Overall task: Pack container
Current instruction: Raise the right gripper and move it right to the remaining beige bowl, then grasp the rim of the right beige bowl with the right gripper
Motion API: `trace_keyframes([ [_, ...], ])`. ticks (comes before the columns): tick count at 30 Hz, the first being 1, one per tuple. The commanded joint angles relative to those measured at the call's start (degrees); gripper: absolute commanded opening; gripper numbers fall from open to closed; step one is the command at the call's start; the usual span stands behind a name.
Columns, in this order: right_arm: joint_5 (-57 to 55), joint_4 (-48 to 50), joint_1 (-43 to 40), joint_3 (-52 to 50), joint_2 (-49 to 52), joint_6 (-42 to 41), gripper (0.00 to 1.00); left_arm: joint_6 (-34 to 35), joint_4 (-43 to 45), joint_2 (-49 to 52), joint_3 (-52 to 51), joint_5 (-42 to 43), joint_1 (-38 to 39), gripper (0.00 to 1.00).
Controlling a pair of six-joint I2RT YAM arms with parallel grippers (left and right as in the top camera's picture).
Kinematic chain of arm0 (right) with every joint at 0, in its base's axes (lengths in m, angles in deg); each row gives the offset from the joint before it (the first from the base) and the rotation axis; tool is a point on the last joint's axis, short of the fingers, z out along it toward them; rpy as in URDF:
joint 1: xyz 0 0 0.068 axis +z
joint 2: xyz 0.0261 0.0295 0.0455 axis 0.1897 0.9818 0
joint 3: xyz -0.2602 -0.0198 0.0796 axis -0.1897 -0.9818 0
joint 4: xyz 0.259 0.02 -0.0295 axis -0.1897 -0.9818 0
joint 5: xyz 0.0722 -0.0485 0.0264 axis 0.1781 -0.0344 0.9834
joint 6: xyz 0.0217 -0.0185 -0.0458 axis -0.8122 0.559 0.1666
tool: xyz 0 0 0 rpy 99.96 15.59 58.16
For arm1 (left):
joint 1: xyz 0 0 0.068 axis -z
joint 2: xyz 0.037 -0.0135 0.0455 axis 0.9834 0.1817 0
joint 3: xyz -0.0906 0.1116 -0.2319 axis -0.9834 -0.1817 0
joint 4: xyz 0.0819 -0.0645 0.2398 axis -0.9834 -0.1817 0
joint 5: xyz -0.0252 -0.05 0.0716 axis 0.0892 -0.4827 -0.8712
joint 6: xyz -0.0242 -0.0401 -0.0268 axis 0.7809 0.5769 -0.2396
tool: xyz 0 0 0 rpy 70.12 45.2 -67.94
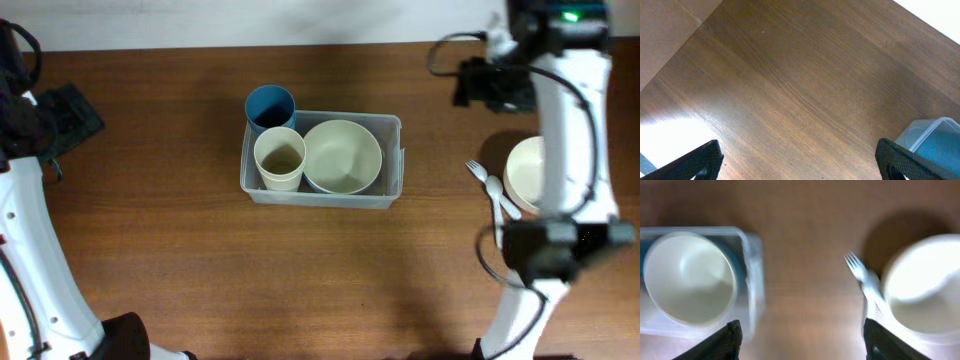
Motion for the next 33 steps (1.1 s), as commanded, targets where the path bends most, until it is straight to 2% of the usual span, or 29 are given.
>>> trace_keyframes([
  [1,-3.19,-0.52,-5.6,-9.05,-7.8,-0.87,0.72,0.57,-0.09,0.2,-0.15,0.2,-0.15,1.0],
  [7,-0.07,1.92,-17.14,-21.24,-9.7,-1.7,0.72,0.57,-0.09,0.2,-0.15,0.2,-0.15,0.99],
  [13,7.5,11.96,-26.75,-35.78,-9.7,-2.67,0.72,0.57,-0.09,0.2,-0.15,0.2,-0.15,0.99],
  [17,8.07,18.16,-31.95,-43.71,-9.7,-6.14,0.72,0.57,-0.09,0.2,-0.15,0.2,-0.15,0.99],
  [25,7.98,27.39,-38.1,-53.33,-9.7,-12.26,0.72,0.57,-0.09,0.2,-0.15,0.2,-0.15,1.0],
  [33,8.0,35.8,-37.97,-59.08,-9.7,-13.29,0.66,0.57,-0.09,0.2,-0.15,0.2,-0.15,0.99],
])
